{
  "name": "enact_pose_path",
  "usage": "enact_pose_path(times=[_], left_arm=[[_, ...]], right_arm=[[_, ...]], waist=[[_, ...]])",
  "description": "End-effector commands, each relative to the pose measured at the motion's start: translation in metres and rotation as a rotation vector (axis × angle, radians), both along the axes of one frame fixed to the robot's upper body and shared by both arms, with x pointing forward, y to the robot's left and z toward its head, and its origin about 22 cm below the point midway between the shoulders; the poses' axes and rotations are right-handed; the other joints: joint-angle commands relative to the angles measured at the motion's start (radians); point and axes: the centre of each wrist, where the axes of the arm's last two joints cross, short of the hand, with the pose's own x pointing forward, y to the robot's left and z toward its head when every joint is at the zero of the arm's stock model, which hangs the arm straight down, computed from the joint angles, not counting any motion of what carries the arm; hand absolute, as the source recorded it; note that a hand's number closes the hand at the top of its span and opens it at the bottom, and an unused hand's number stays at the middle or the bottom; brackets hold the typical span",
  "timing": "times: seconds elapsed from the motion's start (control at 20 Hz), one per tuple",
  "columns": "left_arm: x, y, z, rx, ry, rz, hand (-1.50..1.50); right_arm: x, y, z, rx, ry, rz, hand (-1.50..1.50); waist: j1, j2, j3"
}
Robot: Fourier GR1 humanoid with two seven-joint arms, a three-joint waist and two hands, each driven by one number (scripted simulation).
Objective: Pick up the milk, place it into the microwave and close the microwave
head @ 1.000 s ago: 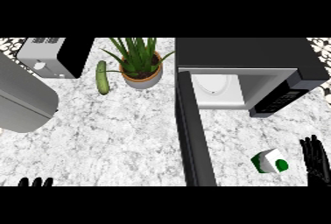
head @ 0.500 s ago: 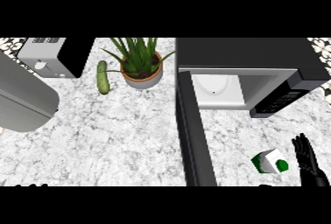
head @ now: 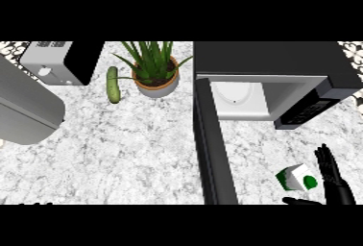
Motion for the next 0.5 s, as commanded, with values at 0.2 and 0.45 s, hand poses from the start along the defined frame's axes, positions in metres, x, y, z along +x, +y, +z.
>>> enact_pose_path(times=[0.2,0.45], left_arm=[[-0.002,0.007,-0.002,0.007,0.005,0.002,-1.50],[0.003,0.004,0.022,-0.009,-0.009,-0.012,-1.50]], right_arm=[[-0.002,-0.009,-0.021,0.072,0.039,0.086,-1.50],[0.013,0.003,-0.023,0.103,0.027,0.051,-1.50]], waist=[[0.004,0.001,0.001],[-0.002,0.002,0.001]])
